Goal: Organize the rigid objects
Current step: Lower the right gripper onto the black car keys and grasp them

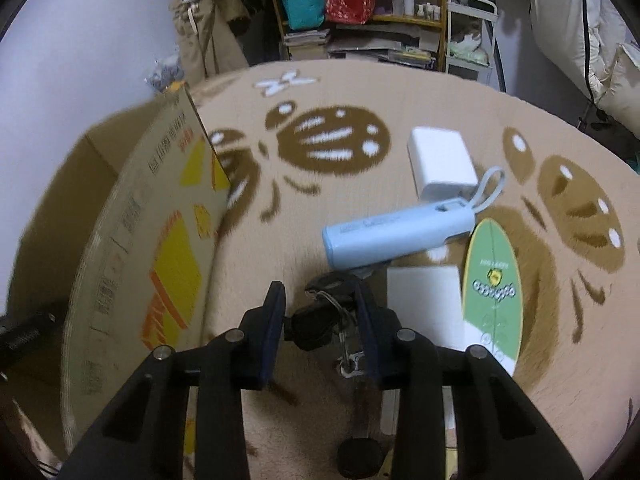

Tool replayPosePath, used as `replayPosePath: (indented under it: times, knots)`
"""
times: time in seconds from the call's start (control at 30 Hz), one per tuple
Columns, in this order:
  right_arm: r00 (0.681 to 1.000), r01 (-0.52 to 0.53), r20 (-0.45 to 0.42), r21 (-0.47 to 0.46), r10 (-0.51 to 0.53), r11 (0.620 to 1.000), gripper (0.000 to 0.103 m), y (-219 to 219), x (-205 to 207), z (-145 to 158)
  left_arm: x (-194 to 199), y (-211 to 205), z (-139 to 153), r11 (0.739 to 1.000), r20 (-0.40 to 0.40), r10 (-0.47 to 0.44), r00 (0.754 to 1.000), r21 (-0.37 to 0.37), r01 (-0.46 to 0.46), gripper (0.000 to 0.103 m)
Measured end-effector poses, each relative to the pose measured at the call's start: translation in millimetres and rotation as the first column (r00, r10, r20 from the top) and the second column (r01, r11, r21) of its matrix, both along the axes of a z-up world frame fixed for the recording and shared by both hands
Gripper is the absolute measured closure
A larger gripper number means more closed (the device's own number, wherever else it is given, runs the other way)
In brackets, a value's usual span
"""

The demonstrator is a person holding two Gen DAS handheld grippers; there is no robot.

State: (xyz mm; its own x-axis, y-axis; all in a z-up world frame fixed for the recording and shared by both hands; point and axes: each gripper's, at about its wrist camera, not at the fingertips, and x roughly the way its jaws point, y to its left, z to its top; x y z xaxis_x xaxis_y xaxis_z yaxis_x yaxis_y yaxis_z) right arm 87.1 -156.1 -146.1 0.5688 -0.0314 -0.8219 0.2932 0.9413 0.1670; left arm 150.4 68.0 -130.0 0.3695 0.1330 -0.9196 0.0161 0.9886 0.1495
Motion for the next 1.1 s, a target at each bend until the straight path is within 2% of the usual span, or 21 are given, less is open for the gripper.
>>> replayPosePath:
  times: [0.03,0.07,0.1,0.13,0.3,0.5,0.6,0.7,0.77,0.83,0.97,1.1]
  knots:
    - [1.000,0.010,0.015,0.009,-0.010,1.000,0.065,-2,-1,5,0,0,0,1.000,0.000,-0.001,1.000,0.002,0.001,0.082]
    - [1.000,0.015,0.024,0.011,-0.015,1.000,0.076,-3,-1,8,0,0,0,1.000,0.000,-0.001,1.000,0.001,0.001,0.082]
    - [0.999,0.016,0.041,0.017,-0.016,1.000,0.096,-4,-2,13,0,0,0,1.000,0.000,-0.001,1.000,0.000,0.001,0.082]
    - [0.998,0.017,0.052,0.032,-0.019,0.999,0.102,-6,-2,19,0,0,0,1.000,0.000,-0.001,1.000,-0.001,0.001,0.082]
    - [0.997,0.008,0.073,0.029,-0.010,1.000,0.102,-9,6,33,1,0,1,1.000,0.001,0.002,1.000,-0.008,-0.002,0.082]
    - [1.000,0.015,0.024,0.083,-0.017,0.996,0.102,-17,7,21,1,0,1,1.000,0.001,0.002,1.000,-0.009,-0.002,0.082]
    - [0.999,0.014,-0.035,0.162,-0.008,0.987,0.095,-21,9,7,1,0,1,1.000,0.001,0.002,1.000,-0.010,-0.002,0.081]
    - [0.997,0.016,-0.082,0.187,-0.001,0.982,0.085,-21,9,-6,1,0,0,1.000,0.001,0.003,1.000,-0.010,-0.003,0.081]
    - [0.995,0.018,-0.098,0.215,0.004,0.977,0.070,-20,9,-14,1,0,0,1.000,0.001,0.002,1.000,-0.009,-0.002,0.081]
    - [0.994,0.024,-0.106,0.233,0.000,0.972,0.062,-20,8,-21,1,0,0,1.000,0.001,0.002,1.000,-0.010,-0.002,0.081]
    - [0.988,0.046,-0.157,0.228,-0.010,0.973,0.055,-18,14,-35,1,0,0,1.000,0.001,0.002,1.000,-0.009,-0.002,0.081]
    - [0.988,0.089,-0.142,0.267,-0.053,0.960,0.052,-24,20,-49,1,1,0,1.000,0.001,0.002,1.000,-0.008,-0.002,0.081]
